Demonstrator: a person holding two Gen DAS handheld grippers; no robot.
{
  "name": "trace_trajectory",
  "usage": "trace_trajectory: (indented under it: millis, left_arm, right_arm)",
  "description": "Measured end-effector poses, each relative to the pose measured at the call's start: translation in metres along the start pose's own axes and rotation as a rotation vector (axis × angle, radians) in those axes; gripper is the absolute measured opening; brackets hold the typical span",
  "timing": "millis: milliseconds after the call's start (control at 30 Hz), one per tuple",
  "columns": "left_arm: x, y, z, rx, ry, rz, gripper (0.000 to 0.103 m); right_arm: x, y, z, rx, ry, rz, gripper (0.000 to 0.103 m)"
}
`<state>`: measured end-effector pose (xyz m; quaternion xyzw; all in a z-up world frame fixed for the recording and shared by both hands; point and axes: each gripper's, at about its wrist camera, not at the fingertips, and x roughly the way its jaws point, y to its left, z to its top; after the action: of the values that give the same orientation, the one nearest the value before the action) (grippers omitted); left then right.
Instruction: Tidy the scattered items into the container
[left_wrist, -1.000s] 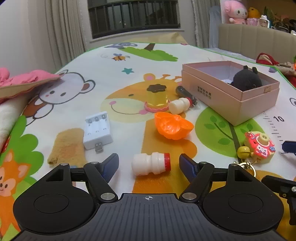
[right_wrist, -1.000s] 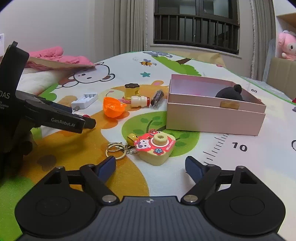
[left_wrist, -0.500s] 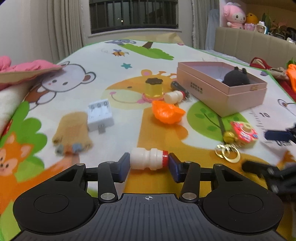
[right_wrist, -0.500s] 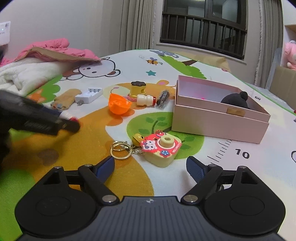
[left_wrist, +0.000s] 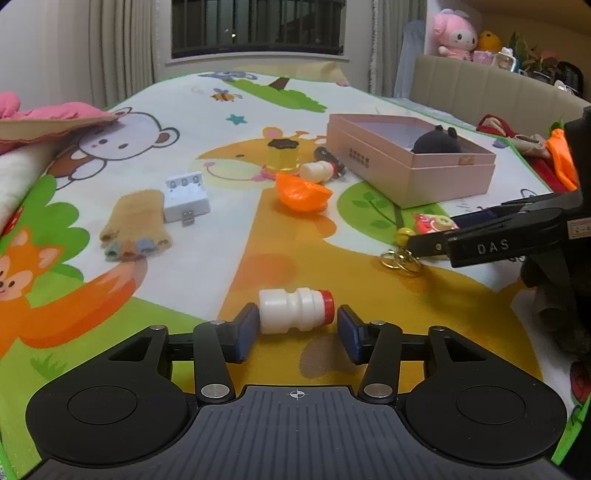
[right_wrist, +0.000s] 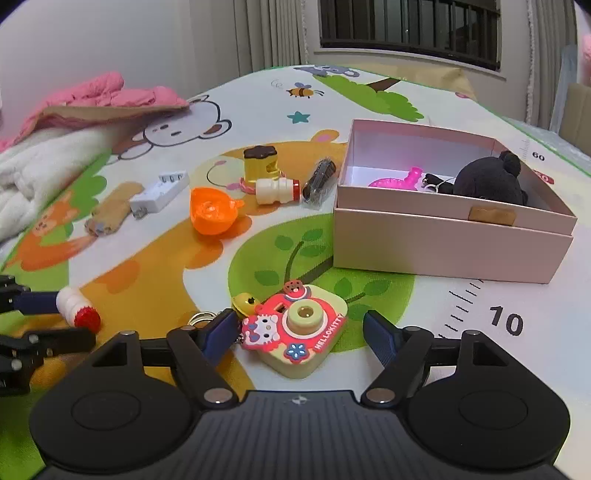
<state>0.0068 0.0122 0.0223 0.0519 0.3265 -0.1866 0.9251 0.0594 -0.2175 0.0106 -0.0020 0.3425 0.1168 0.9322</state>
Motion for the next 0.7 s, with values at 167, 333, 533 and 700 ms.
trace_trajectory:
  millis: [167,333,533,700]
  left_arm:
    - [0.003,-0.005,0.000,0.024,-0.003,0.023,0.066]
    - [0.009,-0.008,0.005,0.029,-0.005,0.066,0.064]
    - [0.010,-0.025,0.011,0.041,0.001,0.058,0.048]
    - [0.001,-0.061,0.014,0.088,-0.009,0.004,0.048]
  right_arm:
    - [-0.011,0.008,-0.008,-0.027,-0.005,-0.015,0.059]
    - [-0.038,0.013,-0.017,-0.066,-0.023,0.003,0.058]
    - [-0.071,0.003,-0.030,-0.076,-0.039,0.000,0.058]
    - [-0.099,-0.011,-0.038,-0.066,-0.074,-0.001,0.058]
